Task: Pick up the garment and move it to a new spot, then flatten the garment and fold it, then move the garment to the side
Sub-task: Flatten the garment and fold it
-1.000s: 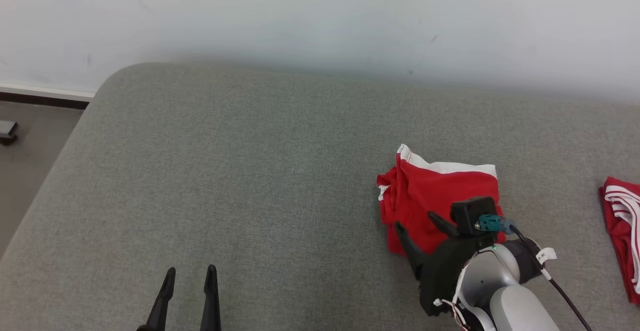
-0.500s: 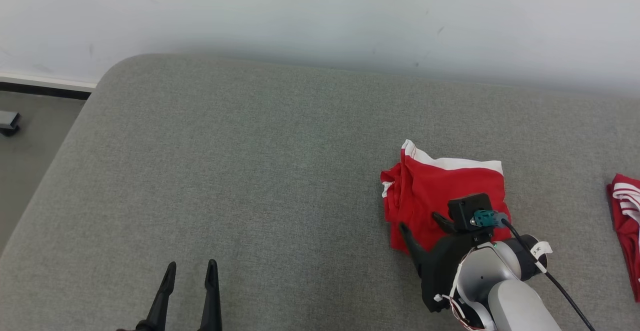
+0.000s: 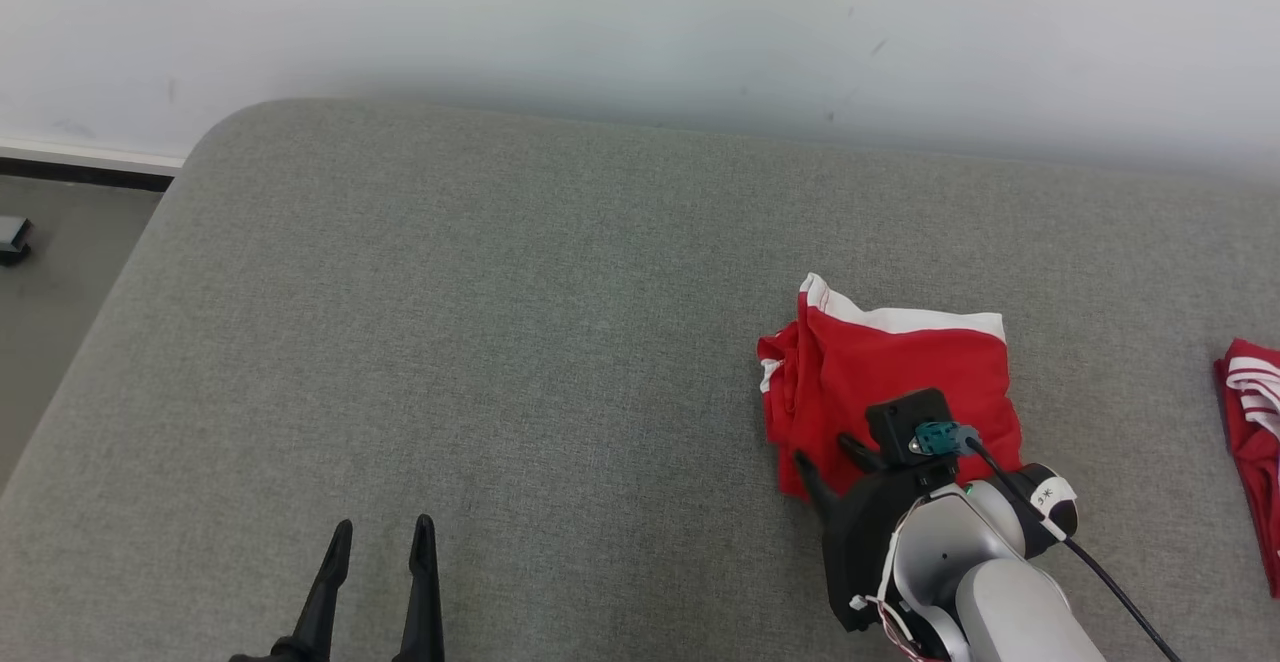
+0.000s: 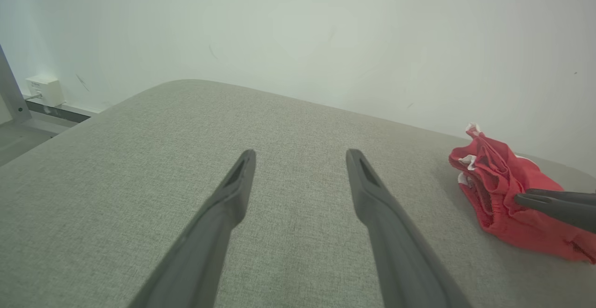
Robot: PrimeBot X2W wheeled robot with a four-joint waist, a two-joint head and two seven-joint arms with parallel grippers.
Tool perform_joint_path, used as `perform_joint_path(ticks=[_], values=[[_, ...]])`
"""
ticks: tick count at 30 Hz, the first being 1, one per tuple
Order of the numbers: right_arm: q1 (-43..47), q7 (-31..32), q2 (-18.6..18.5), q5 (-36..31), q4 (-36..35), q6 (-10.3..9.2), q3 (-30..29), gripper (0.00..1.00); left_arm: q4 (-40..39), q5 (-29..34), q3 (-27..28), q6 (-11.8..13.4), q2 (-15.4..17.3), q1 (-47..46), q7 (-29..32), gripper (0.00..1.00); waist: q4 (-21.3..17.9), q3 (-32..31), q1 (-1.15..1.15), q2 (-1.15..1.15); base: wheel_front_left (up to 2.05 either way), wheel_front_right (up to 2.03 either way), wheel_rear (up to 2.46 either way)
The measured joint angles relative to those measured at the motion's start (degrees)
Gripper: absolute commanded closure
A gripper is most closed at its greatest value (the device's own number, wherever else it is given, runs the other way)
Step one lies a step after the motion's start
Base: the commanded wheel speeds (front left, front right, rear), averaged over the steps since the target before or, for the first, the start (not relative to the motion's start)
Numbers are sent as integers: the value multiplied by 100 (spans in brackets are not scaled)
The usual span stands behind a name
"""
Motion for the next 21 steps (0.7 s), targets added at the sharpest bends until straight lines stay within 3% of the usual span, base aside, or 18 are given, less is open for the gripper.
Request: perform_joint_path(ticks=[2, 8, 12, 13, 21], values=[[-20, 35, 0, -2, 0, 0, 30, 50, 2, -13, -1, 0, 0, -2, 0, 0, 3, -2, 0, 0, 0, 0, 0], [-21, 70, 0, -41, 9, 0, 113, 62, 5, -22, -11, 0, 1, -3, 0, 0, 15, -17, 0, 0, 0, 0, 0], [-20, 92, 0, -21, 38, 0, 118, 96, 20, -22, -32, 0, 0, -3, 0, 0, 37, -47, 0, 0, 0, 0, 0], [-20, 92, 0, -4, 41, 0, 125, 100, 22, -22, -34, 0, 0, -3, 0, 0, 43, -56, 0, 0, 0, 0, 0], [64, 82, 0, 113, 22, 0, 229, 100, 47, -22, -41, -3, 0, 10, 0, 0, 79, -145, 0, 0, 0, 0, 0]])
